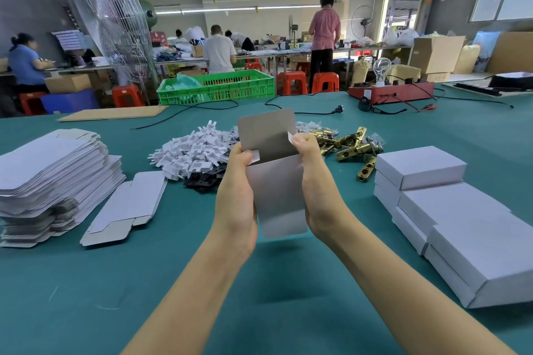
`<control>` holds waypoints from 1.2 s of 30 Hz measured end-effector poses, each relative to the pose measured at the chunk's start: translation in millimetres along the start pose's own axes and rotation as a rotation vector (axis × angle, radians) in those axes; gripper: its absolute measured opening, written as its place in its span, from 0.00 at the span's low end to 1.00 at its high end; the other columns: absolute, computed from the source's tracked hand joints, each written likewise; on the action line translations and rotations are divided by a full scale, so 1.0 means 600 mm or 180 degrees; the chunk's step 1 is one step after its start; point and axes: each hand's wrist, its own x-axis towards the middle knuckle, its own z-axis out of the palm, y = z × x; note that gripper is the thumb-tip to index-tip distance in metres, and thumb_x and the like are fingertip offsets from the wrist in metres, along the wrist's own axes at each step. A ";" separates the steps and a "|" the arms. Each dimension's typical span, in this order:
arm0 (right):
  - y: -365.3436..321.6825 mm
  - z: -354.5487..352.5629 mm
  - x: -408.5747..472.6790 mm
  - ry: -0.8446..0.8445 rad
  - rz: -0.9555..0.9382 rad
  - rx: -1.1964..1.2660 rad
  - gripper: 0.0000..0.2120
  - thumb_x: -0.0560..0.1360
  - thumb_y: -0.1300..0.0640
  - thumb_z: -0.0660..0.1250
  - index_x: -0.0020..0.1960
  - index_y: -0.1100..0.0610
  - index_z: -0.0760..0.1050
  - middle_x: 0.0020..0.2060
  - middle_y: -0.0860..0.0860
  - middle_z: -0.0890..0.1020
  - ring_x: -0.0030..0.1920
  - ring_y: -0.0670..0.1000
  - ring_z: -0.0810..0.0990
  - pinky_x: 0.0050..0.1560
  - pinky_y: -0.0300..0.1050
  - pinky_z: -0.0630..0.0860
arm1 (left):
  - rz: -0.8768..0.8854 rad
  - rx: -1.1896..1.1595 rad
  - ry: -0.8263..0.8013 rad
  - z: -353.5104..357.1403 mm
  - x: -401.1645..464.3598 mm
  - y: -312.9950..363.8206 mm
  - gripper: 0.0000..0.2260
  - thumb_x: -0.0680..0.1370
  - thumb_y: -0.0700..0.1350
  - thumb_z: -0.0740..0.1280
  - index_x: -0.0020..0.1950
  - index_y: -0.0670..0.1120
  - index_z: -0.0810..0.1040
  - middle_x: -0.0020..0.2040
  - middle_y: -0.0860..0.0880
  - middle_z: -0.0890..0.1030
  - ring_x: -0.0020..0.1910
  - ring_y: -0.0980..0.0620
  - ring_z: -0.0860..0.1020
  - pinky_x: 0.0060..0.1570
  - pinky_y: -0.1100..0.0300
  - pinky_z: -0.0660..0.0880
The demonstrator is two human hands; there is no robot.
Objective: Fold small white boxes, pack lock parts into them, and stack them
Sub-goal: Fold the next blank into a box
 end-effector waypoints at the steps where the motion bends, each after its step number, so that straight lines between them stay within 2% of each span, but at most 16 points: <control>1: 0.000 -0.001 0.002 -0.0050 -0.0001 0.0086 0.15 0.72 0.43 0.59 0.51 0.52 0.71 0.49 0.51 0.80 0.50 0.52 0.78 0.53 0.54 0.73 | 0.0035 0.0003 0.0000 0.002 0.000 0.001 0.14 0.78 0.45 0.56 0.51 0.54 0.82 0.49 0.49 0.85 0.43 0.53 0.83 0.36 0.60 0.79; 5: 0.004 -0.003 0.001 -0.0112 -0.0039 0.0191 0.09 0.76 0.52 0.55 0.52 0.50 0.72 0.46 0.48 0.82 0.42 0.47 0.80 0.42 0.46 0.76 | 0.0020 0.0100 0.0027 0.004 -0.002 0.002 0.15 0.76 0.48 0.57 0.53 0.56 0.81 0.50 0.50 0.85 0.41 0.54 0.83 0.33 0.60 0.78; 10: -0.001 -0.002 0.002 0.0069 -0.0248 0.0055 0.12 0.72 0.52 0.55 0.49 0.44 0.76 0.51 0.50 0.82 0.48 0.50 0.78 0.50 0.51 0.74 | -0.0099 0.0072 0.0012 0.009 -0.006 0.001 0.16 0.80 0.47 0.54 0.57 0.58 0.80 0.51 0.50 0.85 0.41 0.54 0.84 0.33 0.58 0.78; 12: -0.002 -0.003 0.003 0.0113 -0.0302 0.0101 0.13 0.75 0.55 0.56 0.48 0.43 0.77 0.50 0.49 0.82 0.47 0.49 0.78 0.50 0.51 0.73 | -0.0065 -0.0044 0.0067 0.012 -0.007 0.001 0.16 0.81 0.45 0.54 0.55 0.59 0.80 0.50 0.50 0.85 0.40 0.53 0.84 0.32 0.59 0.78; 16: -0.003 0.000 0.004 0.0120 -0.0239 0.0347 0.18 0.78 0.63 0.56 0.49 0.44 0.78 0.55 0.57 0.81 0.50 0.55 0.77 0.53 0.56 0.72 | -0.0081 -0.0319 0.0228 0.011 -0.007 0.005 0.17 0.80 0.41 0.56 0.49 0.59 0.81 0.47 0.49 0.85 0.38 0.53 0.83 0.31 0.60 0.78; 18: -0.003 0.000 0.005 0.0090 -0.0261 0.0477 0.19 0.79 0.65 0.56 0.47 0.44 0.79 0.53 0.58 0.82 0.50 0.56 0.77 0.54 0.57 0.71 | -0.0110 -0.0429 0.0272 0.011 -0.005 0.006 0.17 0.80 0.40 0.56 0.47 0.58 0.81 0.46 0.49 0.85 0.38 0.53 0.83 0.31 0.60 0.78; 21: -0.005 -0.002 0.005 0.0080 -0.0333 0.0586 0.20 0.80 0.64 0.56 0.42 0.45 0.80 0.47 0.53 0.82 0.49 0.55 0.77 0.53 0.56 0.71 | -0.0130 -0.0422 0.0306 0.011 -0.004 0.007 0.14 0.80 0.39 0.58 0.47 0.54 0.80 0.46 0.47 0.84 0.39 0.52 0.82 0.33 0.59 0.79; 25: -0.002 -0.006 0.008 0.0100 -0.0306 0.0572 0.20 0.80 0.64 0.56 0.37 0.46 0.78 0.45 0.56 0.79 0.49 0.56 0.74 0.53 0.56 0.69 | -0.0130 -0.0313 0.0336 0.009 -0.003 0.005 0.11 0.80 0.40 0.59 0.43 0.51 0.77 0.45 0.45 0.81 0.39 0.50 0.80 0.34 0.59 0.79; 30: -0.002 -0.009 0.004 -0.0022 -0.0249 0.0600 0.16 0.78 0.64 0.56 0.39 0.52 0.76 0.40 0.55 0.82 0.43 0.54 0.78 0.47 0.50 0.73 | -0.0249 -0.0311 0.0355 0.007 -0.005 0.006 0.09 0.79 0.43 0.59 0.45 0.50 0.77 0.46 0.44 0.81 0.40 0.49 0.79 0.36 0.59 0.78; 32: -0.004 -0.012 0.001 -0.0208 -0.0191 0.0772 0.14 0.78 0.63 0.54 0.40 0.55 0.76 0.38 0.54 0.83 0.39 0.52 0.80 0.41 0.44 0.76 | -0.0336 -0.0411 0.0406 0.005 -0.004 0.010 0.11 0.79 0.43 0.60 0.39 0.52 0.79 0.42 0.45 0.79 0.39 0.49 0.77 0.36 0.60 0.76; 34: -0.008 -0.015 0.000 -0.0461 -0.0051 0.0919 0.14 0.78 0.59 0.53 0.42 0.57 0.76 0.40 0.55 0.84 0.39 0.53 0.80 0.41 0.45 0.76 | -0.0334 -0.0494 0.0430 0.002 -0.004 0.012 0.14 0.78 0.43 0.59 0.35 0.52 0.80 0.38 0.46 0.79 0.36 0.50 0.76 0.34 0.61 0.75; 36: -0.013 -0.016 0.000 -0.0622 0.0127 0.0911 0.13 0.75 0.52 0.57 0.44 0.58 0.76 0.43 0.58 0.83 0.42 0.56 0.80 0.42 0.47 0.75 | -0.0272 -0.0516 0.0407 0.002 -0.007 0.014 0.13 0.77 0.44 0.58 0.37 0.50 0.80 0.37 0.46 0.80 0.34 0.49 0.77 0.33 0.61 0.74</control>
